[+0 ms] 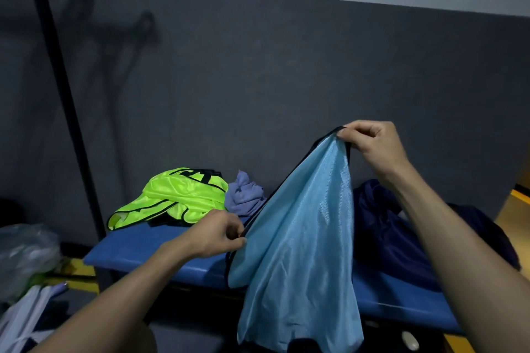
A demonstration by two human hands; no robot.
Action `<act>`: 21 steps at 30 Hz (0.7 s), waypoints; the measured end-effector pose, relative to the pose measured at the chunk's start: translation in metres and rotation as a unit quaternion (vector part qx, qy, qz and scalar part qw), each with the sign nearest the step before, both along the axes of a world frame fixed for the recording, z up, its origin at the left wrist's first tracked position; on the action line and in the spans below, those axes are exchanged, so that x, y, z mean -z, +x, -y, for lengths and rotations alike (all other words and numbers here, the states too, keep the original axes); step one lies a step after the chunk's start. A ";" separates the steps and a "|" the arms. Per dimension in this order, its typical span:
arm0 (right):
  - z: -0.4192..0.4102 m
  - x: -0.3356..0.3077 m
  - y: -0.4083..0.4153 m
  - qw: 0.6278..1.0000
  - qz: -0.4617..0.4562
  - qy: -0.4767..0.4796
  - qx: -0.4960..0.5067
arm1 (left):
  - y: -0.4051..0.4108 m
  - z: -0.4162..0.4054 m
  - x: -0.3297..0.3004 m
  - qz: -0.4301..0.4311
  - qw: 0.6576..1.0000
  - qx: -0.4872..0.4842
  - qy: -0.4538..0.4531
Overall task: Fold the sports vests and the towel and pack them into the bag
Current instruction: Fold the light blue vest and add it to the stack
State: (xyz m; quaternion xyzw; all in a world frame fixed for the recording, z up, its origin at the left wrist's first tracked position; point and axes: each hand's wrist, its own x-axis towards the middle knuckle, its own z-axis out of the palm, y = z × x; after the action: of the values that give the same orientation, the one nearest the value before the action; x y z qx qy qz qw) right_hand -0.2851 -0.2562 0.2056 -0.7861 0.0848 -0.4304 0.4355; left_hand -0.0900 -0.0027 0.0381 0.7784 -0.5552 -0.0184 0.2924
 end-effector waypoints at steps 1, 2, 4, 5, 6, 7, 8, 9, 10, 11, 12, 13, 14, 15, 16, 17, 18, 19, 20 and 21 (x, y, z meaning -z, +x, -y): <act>0.002 0.001 0.000 1.000 0.008 0.002 0.006 | 0.003 -0.002 0.005 -0.003 1.000 -0.010 0.002; 0.005 0.002 -0.001 1.000 0.018 0.007 0.012 | 0.006 -0.005 0.009 -0.006 1.000 -0.021 0.004; 0.013 0.004 -0.002 0.999 0.036 0.020 0.027 | 0.012 -0.012 0.013 -0.020 0.999 -0.044 0.002; 0.018 0.006 -0.004 0.998 0.039 0.028 0.031 | 0.016 -0.016 0.014 -0.044 0.998 -0.053 -0.005; 0.023 0.009 -0.005 0.998 0.040 0.038 0.033 | 0.019 -0.020 0.014 -0.075 0.995 -0.062 -0.019; 0.028 0.013 -0.007 0.997 0.039 0.049 0.036 | 0.022 -0.024 0.011 -0.113 0.990 -0.073 -0.038; 0.034 0.018 -0.008 0.996 0.040 0.067 0.041 | 0.024 -0.028 0.005 -0.161 0.981 -0.081 -0.068; 0.038 0.024 -0.009 0.994 0.041 0.095 0.041 | 0.026 -0.030 -0.003 -0.219 0.966 -0.084 -0.112; 0.042 0.029 -0.009 0.990 0.042 0.129 0.039 | 0.028 -0.032 -0.014 -0.270 0.945 -0.088 -0.160; 0.046 0.035 -0.010 0.986 0.039 0.159 0.040 | 0.030 -0.034 -0.027 -0.299 0.927 -0.095 -0.204; 0.048 0.041 -0.011 0.982 0.031 0.180 0.046 | 0.034 -0.036 -0.042 -0.298 0.919 -0.098 -0.238; 0.050 0.048 -0.012 0.979 0.022 0.194 0.056 | 0.038 -0.039 -0.056 -0.274 0.922 -0.093 -0.256; 0.052 0.054 -0.012 0.976 0.012 0.206 0.063 | 0.041 -0.042 -0.071 -0.239 0.932 -0.080 -0.259; 0.053 0.061 -0.013 0.973 0.002 0.218 0.068 | 0.044 -0.044 -0.082 -0.208 0.944 -0.070 -0.246; 0.053 0.066 -0.014 0.971 -0.008 0.230 0.067 | 0.048 -0.046 -0.091 -0.183 0.955 -0.063 -0.226; 0.053 0.071 -0.015 0.970 -0.016 0.237 0.062 | 0.053 -0.046 -0.097 -0.163 0.963 -0.063 -0.207; 0.052 0.075 -0.016 0.969 -0.023 0.242 0.052 | 0.059 -0.047 -0.100 -0.144 0.968 -0.066 -0.193; 0.052 0.079 -0.017 0.969 -0.031 0.242 0.042 | 0.064 -0.046 -0.101 -0.119 0.973 -0.074 -0.186; 0.052 0.081 -0.018 0.969 -0.039 0.243 0.030 | 0.069 -0.045 -0.101 -0.089 0.975 -0.085 -0.186; 0.053 0.083 -0.020 0.969 -0.046 0.244 0.020 | 0.072 -0.044 -0.101 -0.059 0.975 -0.099 -0.192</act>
State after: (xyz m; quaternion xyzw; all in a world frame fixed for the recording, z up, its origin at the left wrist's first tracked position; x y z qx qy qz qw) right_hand -0.3051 -0.3094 0.1230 -0.6733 0.2230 -0.3692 0.6005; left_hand -0.0177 0.0409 0.1387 0.7562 -0.4506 0.0714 0.4691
